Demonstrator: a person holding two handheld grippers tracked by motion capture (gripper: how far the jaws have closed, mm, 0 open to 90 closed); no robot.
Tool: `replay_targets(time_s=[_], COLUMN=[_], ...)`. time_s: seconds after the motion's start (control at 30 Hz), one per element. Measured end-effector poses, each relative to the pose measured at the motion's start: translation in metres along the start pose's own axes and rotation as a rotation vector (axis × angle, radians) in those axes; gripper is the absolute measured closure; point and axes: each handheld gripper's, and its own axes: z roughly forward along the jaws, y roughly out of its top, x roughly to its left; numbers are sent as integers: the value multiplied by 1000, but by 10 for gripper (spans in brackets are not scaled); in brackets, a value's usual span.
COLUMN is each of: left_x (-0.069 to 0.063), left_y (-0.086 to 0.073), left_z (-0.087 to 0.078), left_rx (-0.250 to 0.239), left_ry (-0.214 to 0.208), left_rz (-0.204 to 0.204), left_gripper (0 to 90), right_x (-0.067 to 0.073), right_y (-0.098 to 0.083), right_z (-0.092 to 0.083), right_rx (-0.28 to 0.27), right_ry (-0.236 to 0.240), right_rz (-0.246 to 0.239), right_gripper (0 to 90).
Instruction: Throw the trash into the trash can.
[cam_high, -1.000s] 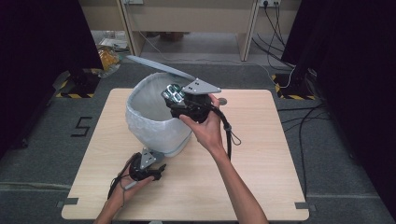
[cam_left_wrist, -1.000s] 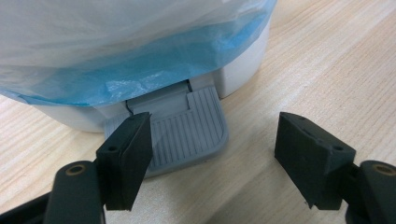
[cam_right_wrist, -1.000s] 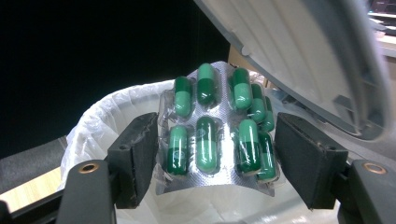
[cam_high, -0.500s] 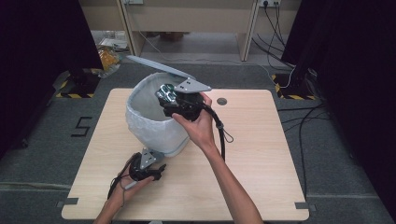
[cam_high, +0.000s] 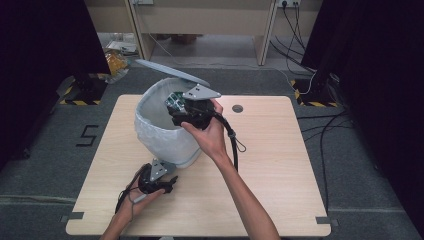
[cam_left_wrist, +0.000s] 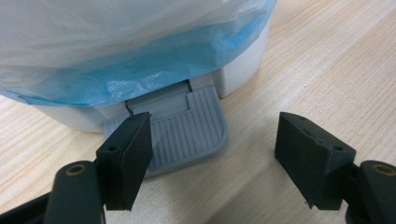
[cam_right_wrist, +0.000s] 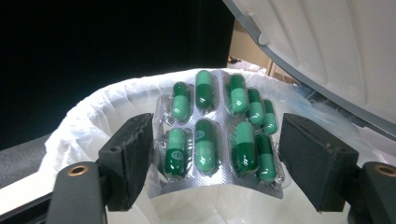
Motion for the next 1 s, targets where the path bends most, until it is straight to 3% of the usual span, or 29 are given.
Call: replay_targets(time_s=[0.27,0.73,1.0], left_x=[0,0,0], left_y=[0,0,0], left_z=[0,0,0], left_rx=[0,0,0], left_ry=[-1,-1,0], left_rz=[0,0,-1], left_gripper=[270,270,270], right_x=[0,-3,-3], right_y=[-2,0,1], right_z=[4,-1,-11], right_rx=[32,7,12], right_ry=[-9,5,17], right_rz=[-34,-4,-14], right_gripper=[222,173,179])
